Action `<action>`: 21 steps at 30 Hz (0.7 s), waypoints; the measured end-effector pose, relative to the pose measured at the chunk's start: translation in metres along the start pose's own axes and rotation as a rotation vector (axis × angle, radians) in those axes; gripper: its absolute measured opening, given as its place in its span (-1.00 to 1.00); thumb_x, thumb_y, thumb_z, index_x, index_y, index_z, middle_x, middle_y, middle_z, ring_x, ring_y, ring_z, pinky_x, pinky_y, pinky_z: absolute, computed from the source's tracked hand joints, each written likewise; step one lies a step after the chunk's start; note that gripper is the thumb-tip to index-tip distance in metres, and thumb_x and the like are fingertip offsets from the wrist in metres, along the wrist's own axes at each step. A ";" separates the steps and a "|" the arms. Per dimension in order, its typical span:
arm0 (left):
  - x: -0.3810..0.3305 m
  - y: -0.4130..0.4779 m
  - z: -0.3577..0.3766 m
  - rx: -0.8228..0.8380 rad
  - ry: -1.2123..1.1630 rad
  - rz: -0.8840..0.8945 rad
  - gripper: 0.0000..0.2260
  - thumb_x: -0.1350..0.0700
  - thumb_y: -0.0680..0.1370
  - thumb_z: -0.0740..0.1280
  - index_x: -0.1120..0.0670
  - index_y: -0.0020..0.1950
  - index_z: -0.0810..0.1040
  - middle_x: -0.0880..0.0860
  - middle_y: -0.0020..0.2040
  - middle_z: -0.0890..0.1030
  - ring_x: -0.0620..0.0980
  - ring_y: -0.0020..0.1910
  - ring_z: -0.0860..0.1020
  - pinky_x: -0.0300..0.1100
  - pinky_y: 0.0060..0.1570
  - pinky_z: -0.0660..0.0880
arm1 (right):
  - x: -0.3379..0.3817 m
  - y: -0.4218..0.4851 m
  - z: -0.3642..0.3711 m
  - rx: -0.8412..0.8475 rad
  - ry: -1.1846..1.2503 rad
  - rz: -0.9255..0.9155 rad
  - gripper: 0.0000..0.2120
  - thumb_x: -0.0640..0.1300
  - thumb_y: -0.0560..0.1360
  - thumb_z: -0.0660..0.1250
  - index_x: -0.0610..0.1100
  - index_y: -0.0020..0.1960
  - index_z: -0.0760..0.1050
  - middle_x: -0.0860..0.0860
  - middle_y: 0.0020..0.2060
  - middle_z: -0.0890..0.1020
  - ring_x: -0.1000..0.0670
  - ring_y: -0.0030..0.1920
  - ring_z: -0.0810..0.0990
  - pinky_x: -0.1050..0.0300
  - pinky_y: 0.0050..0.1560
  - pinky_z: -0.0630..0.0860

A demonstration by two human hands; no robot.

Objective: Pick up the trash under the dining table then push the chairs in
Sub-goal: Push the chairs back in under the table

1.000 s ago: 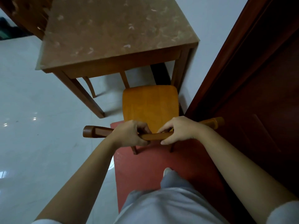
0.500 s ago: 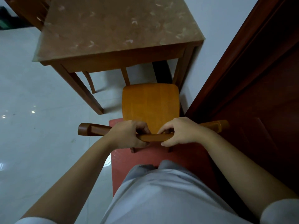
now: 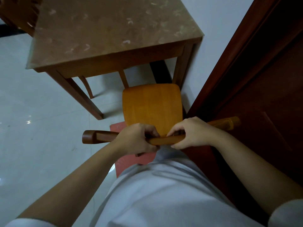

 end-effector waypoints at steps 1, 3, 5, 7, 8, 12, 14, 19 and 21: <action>0.000 -0.001 0.001 0.002 -0.006 0.003 -0.80 -0.02 0.30 0.45 -0.11 -0.10 0.58 -0.04 -0.24 0.66 -0.06 -0.31 0.61 -0.04 -0.24 0.56 | 0.001 -0.001 0.001 0.003 0.003 0.003 -0.69 0.08 0.31 0.45 0.12 0.05 0.59 0.16 -0.16 0.61 0.19 -0.14 0.53 0.22 -0.08 0.51; 0.001 -0.002 0.002 -0.004 -0.012 0.013 -0.80 -0.01 0.30 0.46 -0.11 -0.11 0.58 -0.04 -0.24 0.66 -0.07 -0.31 0.60 -0.02 -0.24 0.56 | 0.000 -0.003 0.003 -0.006 0.011 0.008 -0.69 0.07 0.31 0.45 0.13 0.05 0.59 0.18 -0.18 0.60 0.20 -0.16 0.52 0.26 -0.12 0.48; 0.000 -0.002 0.001 -0.011 -0.023 0.014 -0.82 0.01 0.30 0.47 -0.14 -0.14 0.57 -0.05 -0.24 0.66 -0.07 -0.31 0.61 -0.01 -0.24 0.56 | 0.001 -0.004 0.002 -0.030 0.034 0.023 -0.72 0.06 0.31 0.46 0.14 0.02 0.59 0.21 -0.21 0.59 0.23 -0.18 0.51 0.32 -0.16 0.44; -0.002 0.001 -0.002 -0.015 -0.036 0.012 -0.81 0.06 0.30 0.48 -0.13 -0.14 0.58 -0.06 -0.23 0.65 -0.07 -0.29 0.60 0.00 -0.23 0.56 | 0.002 -0.004 0.001 -0.037 0.031 0.033 -0.73 0.05 0.31 0.45 0.15 0.01 0.60 0.24 -0.25 0.57 0.26 -0.20 0.50 0.39 -0.20 0.41; -0.002 0.001 -0.001 -0.010 -0.049 0.016 -0.81 0.08 0.30 0.48 -0.11 -0.14 0.59 -0.06 -0.22 0.65 -0.07 -0.27 0.59 0.02 -0.21 0.55 | 0.003 -0.004 0.001 -0.031 0.026 0.037 -0.73 0.05 0.31 0.45 0.15 0.01 0.60 0.24 -0.26 0.57 0.27 -0.21 0.50 0.42 -0.23 0.40; -0.002 0.001 -0.001 -0.005 -0.104 0.043 -0.81 0.13 0.30 0.49 -0.02 -0.13 0.63 -0.05 -0.23 0.66 -0.05 -0.26 0.60 0.06 -0.20 0.56 | 0.001 -0.003 0.002 -0.013 0.056 0.041 -0.72 0.05 0.31 0.46 0.14 0.03 0.60 0.18 -0.15 0.63 0.22 -0.14 0.54 0.27 -0.12 0.50; -0.002 0.003 -0.005 -0.023 -0.116 0.047 -0.82 0.17 0.30 0.49 -0.01 -0.14 0.64 -0.05 -0.23 0.67 -0.05 -0.27 0.60 0.05 -0.20 0.56 | 0.002 0.000 0.000 -0.010 0.063 0.035 -0.73 0.05 0.32 0.46 0.14 0.03 0.60 0.19 -0.15 0.63 0.22 -0.13 0.54 0.28 -0.13 0.50; 0.001 0.012 -0.024 -0.044 -0.141 0.043 -0.83 0.21 0.31 0.49 -0.02 -0.18 0.65 -0.06 -0.25 0.67 -0.05 -0.28 0.60 0.04 -0.23 0.56 | 0.006 0.017 -0.010 0.017 0.074 0.004 -0.77 0.05 0.36 0.43 0.11 0.01 0.62 0.14 -0.13 0.66 0.14 -0.12 0.57 0.12 -0.06 0.53; -0.001 0.021 -0.027 -0.053 -0.151 0.052 -0.84 0.19 0.32 0.49 -0.05 -0.19 0.64 -0.07 -0.25 0.66 -0.07 -0.29 0.60 0.04 -0.22 0.57 | 0.002 0.023 -0.019 0.014 0.063 0.018 -0.78 0.03 0.36 0.43 0.11 0.00 0.63 0.11 -0.14 0.66 0.12 -0.13 0.58 0.06 -0.05 0.53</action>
Point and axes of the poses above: each hand's wrist, its own y-axis towards the middle knuckle, its own z-axis out of the palm, x = y × z, the point moved 2 cm from there along y, towards the middle knuckle
